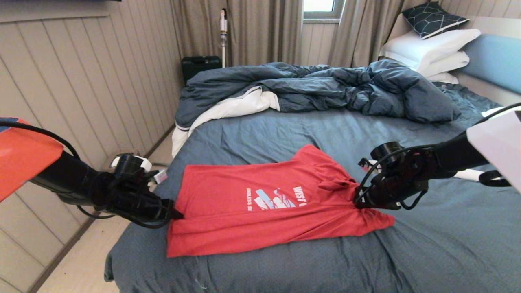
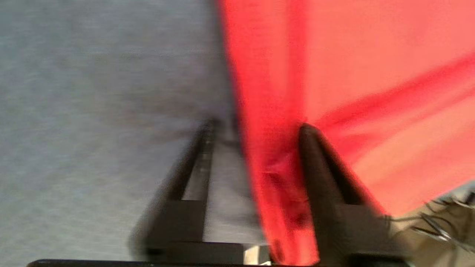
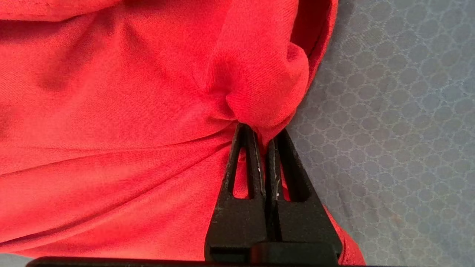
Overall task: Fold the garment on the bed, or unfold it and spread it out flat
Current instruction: Fold the red T-shirt
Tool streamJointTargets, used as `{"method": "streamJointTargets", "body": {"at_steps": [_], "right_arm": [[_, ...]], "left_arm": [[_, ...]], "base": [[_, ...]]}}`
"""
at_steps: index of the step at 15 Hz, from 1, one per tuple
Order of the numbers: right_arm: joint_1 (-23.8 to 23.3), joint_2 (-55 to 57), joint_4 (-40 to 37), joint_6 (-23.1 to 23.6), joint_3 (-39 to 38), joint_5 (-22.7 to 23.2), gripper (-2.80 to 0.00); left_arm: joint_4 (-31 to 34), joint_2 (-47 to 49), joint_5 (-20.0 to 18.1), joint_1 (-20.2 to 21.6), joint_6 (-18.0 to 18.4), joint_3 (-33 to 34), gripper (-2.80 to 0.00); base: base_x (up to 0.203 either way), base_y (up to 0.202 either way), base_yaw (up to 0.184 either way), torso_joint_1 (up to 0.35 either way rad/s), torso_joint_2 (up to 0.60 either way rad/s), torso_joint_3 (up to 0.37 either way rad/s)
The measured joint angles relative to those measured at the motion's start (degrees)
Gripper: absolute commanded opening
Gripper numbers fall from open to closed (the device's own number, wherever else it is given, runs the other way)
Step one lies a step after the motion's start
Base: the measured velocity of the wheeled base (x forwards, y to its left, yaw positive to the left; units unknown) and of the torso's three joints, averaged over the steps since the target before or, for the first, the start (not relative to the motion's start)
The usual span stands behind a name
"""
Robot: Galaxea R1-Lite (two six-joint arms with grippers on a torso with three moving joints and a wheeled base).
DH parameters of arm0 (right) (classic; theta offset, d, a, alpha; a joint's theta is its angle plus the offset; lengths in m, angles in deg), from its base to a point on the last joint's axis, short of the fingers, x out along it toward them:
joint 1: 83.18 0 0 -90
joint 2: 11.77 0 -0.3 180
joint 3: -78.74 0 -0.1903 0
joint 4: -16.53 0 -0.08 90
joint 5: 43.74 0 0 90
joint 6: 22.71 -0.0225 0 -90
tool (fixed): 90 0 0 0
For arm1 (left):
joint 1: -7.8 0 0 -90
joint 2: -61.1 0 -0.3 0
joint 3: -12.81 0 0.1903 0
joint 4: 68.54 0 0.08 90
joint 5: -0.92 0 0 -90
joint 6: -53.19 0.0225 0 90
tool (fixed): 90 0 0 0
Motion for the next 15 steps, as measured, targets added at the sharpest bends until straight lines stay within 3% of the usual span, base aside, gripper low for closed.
{"method": "streamJointTargets", "body": {"at_steps": [5,12,15], "right_arm": [[-0.15,-0.12,0.03,-0.02,-0.74,0.01,-2.80],[-0.17,-0.20,-0.01,0.00,-1.16,-0.02,-2.80],[-0.17,0.08,-0.02,0.01,-1.24,-0.04,-2.80]], "left_arm": [[-0.22,-1.36,-1.17,-1.96,-3.19,-0.48,-2.80],[-0.74,-0.88,-0.41,-2.21,-3.06,-1.25,-2.80],[-0.77,-0.67,-0.25,-0.23,-2.75,-1.16,-2.80]], "base": [[0.000,0.000,0.000,0.000,0.00,0.000],[0.000,0.000,0.000,0.000,0.00,0.000],[0.000,0.000,0.000,0.000,0.00,0.000]]}}
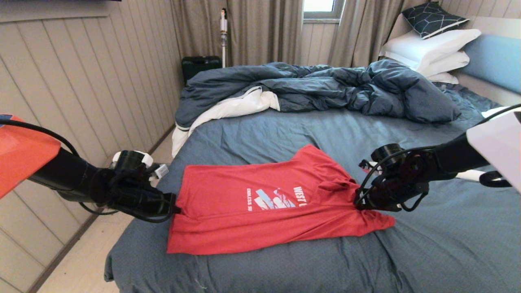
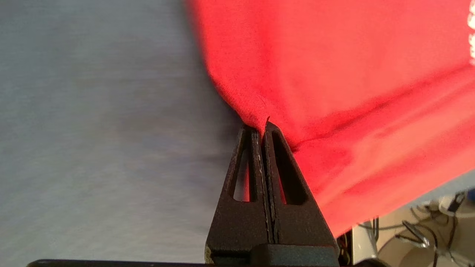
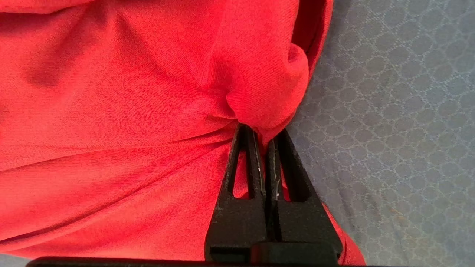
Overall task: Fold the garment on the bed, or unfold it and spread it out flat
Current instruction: Fold the red T-shirt
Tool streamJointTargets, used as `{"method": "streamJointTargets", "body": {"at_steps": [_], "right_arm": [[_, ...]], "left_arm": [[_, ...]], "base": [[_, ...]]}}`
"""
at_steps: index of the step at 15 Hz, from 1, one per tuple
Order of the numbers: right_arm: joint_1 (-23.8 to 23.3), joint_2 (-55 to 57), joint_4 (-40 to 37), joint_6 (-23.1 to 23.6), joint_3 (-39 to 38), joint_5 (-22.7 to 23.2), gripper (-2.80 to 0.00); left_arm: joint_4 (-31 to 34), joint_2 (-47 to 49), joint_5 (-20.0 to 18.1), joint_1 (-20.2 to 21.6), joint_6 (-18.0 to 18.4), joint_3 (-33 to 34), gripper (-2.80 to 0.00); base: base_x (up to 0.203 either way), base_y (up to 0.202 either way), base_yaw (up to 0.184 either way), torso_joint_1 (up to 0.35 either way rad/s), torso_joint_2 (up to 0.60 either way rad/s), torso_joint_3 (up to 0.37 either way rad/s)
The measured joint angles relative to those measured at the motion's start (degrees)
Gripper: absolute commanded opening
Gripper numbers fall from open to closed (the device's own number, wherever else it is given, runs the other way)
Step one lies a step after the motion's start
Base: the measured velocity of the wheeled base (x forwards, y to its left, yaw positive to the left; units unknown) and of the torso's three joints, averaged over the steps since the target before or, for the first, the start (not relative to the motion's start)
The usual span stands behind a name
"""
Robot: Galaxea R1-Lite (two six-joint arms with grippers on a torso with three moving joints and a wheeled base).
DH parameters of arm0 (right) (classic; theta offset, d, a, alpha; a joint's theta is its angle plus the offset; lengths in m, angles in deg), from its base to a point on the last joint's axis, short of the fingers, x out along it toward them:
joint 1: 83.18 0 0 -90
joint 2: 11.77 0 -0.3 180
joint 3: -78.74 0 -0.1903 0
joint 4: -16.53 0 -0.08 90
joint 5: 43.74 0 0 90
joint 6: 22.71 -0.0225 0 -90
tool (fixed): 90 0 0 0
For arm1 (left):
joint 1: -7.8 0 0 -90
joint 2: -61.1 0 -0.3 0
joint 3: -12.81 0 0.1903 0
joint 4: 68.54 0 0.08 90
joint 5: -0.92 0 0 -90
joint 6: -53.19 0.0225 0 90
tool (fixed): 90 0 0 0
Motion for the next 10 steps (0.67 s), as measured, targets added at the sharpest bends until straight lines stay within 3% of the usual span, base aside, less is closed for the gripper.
{"method": "streamJointTargets", "body": {"at_steps": [3,4,10], "right_arm": [[0.00,0.07,-0.02,-0.02,-0.02,0.00,-2.80],[0.03,0.07,-0.02,-0.02,0.00,0.01,-2.80],[0.09,0.32,-0.07,-0.02,0.57,0.04,-2.80]], "left_arm": [[-0.07,0.79,-0.02,1.35,0.04,-0.64,-2.80],[-0.28,1.12,0.02,1.39,0.09,-1.01,0.00],[-1.90,1.54,-0.02,1.46,0.11,-0.51,0.00]], "base": [[0.000,0.000,0.000,0.000,0.00,0.000],[0.000,0.000,0.000,0.000,0.00,0.000],[0.000,0.000,0.000,0.000,0.00,0.000]]}}
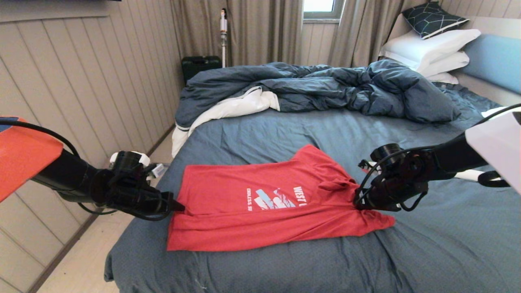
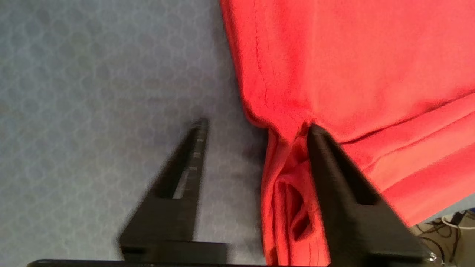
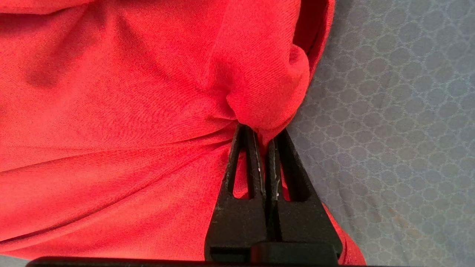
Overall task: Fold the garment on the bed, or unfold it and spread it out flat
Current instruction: Fold the red T-shirt
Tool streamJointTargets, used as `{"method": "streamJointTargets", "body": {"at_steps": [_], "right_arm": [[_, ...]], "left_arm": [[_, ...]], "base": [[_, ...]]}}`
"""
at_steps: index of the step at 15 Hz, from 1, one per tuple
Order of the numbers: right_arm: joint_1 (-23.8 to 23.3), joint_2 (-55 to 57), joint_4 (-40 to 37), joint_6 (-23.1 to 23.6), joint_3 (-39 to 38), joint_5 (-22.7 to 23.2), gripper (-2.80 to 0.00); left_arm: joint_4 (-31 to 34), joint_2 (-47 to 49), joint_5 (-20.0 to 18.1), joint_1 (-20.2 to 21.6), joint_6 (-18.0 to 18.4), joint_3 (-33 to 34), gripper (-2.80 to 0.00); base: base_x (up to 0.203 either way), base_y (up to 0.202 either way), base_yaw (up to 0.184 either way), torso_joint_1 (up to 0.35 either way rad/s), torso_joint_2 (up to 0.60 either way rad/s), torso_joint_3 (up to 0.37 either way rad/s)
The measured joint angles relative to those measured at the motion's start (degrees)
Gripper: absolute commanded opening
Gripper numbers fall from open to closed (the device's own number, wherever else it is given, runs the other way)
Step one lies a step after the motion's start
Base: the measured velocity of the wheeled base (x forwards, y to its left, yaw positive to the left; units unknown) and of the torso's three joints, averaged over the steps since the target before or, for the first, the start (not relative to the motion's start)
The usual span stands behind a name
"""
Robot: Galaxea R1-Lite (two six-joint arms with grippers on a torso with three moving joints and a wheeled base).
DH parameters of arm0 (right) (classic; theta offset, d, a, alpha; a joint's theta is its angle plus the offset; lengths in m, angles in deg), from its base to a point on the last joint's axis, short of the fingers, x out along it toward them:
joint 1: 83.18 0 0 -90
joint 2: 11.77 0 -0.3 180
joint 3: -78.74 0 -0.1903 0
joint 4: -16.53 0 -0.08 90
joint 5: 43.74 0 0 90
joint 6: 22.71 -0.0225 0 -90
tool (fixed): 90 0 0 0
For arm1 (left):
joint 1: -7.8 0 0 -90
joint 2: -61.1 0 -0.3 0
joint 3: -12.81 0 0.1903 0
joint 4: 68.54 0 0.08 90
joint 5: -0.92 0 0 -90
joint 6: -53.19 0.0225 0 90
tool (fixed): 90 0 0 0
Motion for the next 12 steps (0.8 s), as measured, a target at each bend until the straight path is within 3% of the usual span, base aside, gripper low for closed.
{"method": "streamJointTargets", "body": {"at_steps": [4,7,10,12], "right_arm": [[0.09,0.09,0.09,0.00,-0.15,0.06,-2.80],[0.09,0.06,0.24,0.01,-0.41,0.13,-2.80],[0.02,0.06,0.29,0.03,-0.68,0.17,-2.80],[0.00,0.10,0.29,0.02,-0.80,0.17,-2.80]], "left_arm": [[0.19,-2.59,-0.30,0.01,0.35,2.15,0.00],[-0.09,-5.55,-1.34,0.01,2.91,5.91,0.00],[-0.18,-7.61,-7.05,0.20,4.38,8.71,0.00],[-0.64,-7.79,-7.72,0.20,6.24,9.57,0.00]], "base": [[0.000,0.000,0.000,0.000,0.00,0.000],[0.000,0.000,0.000,0.000,0.00,0.000],[0.000,0.000,0.000,0.000,0.00,0.000],[0.000,0.000,0.000,0.000,0.00,0.000]]}}
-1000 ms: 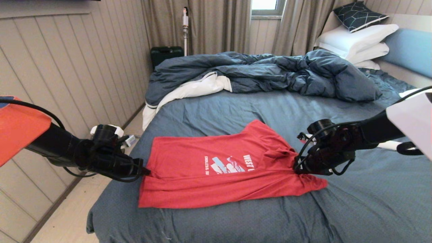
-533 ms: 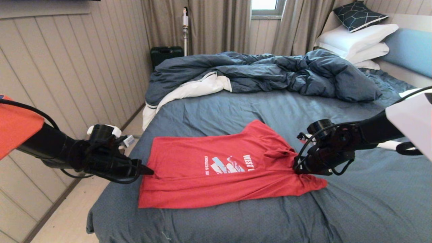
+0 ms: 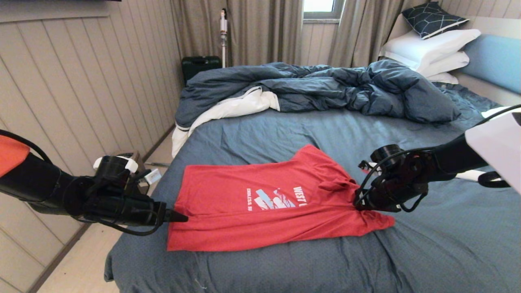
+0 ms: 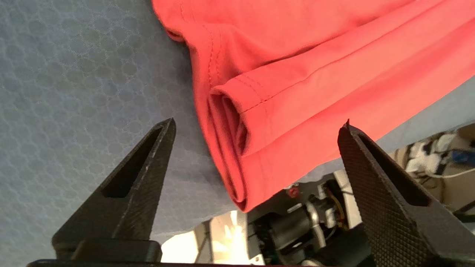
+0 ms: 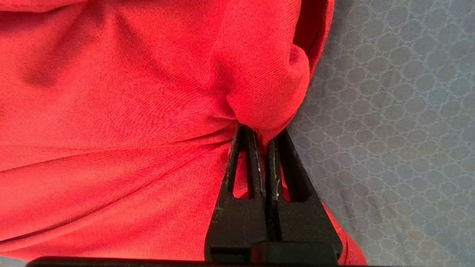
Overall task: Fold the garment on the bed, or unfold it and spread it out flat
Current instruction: Fold the red T-shirt
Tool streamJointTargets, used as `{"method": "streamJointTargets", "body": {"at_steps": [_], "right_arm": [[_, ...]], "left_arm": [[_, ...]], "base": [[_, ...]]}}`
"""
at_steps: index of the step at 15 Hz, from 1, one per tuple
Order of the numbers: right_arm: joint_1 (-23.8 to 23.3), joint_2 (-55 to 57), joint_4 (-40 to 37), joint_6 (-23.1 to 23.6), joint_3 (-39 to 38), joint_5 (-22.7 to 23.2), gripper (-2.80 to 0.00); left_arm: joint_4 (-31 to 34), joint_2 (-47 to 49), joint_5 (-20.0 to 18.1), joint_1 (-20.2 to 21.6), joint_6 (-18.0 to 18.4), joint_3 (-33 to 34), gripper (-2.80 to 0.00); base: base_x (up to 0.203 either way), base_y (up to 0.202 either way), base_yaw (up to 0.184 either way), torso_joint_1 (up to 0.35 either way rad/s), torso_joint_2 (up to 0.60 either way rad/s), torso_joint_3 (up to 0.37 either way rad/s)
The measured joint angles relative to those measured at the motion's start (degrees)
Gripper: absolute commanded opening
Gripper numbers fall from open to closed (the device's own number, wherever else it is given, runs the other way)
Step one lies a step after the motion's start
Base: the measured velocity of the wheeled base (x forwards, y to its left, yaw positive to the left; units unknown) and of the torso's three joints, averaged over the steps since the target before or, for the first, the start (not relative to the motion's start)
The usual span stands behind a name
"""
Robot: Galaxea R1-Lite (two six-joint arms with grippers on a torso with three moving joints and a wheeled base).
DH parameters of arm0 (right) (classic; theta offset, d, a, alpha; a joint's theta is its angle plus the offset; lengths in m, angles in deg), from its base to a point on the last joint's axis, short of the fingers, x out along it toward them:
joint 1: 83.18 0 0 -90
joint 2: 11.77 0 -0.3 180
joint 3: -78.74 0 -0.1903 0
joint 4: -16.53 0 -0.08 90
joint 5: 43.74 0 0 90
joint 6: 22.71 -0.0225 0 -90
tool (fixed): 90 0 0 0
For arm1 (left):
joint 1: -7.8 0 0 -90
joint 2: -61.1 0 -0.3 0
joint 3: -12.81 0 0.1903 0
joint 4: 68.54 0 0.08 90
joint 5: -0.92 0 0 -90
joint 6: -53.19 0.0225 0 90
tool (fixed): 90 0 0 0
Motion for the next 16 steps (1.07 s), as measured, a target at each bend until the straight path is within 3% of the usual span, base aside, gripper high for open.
{"method": "streamJointTargets", "body": {"at_steps": [3,6,8,14,15,16], "right_arm": [[0.00,0.10,0.00,-0.01,-0.29,0.09,-2.80],[0.00,0.11,-0.04,-0.01,-0.40,0.08,-2.80],[0.00,0.21,-0.05,0.00,-0.40,0.08,-2.80],[0.09,0.63,-0.13,-0.02,-0.18,0.10,-2.80],[0.09,0.74,-0.17,-0.02,-0.02,0.10,-2.80],[0.09,0.82,-0.18,-0.02,0.04,0.10,-2.80]], "left_arm": [[-3.87,1.71,1.01,0.02,1.10,0.35,0.00],[-7.30,4.59,6.07,-0.02,4.31,0.52,0.00],[-7.45,5.71,7.25,-0.07,5.85,0.59,0.00],[-7.59,8.33,9.40,-0.33,6.02,-0.50,0.00],[-7.57,8.49,9.48,-0.46,5.85,-0.55,-2.80],[-7.54,8.63,9.34,-0.53,5.62,-0.60,-2.80]], "base": [[0.000,0.000,0.000,0.000,0.00,0.000],[0.000,0.000,0.000,0.000,0.00,0.000],[0.000,0.000,0.000,0.000,0.00,0.000],[0.000,0.000,0.000,0.000,0.00,0.000],[0.000,0.000,0.000,0.000,0.00,0.000],[0.000,0.000,0.000,0.000,0.00,0.000]]}}
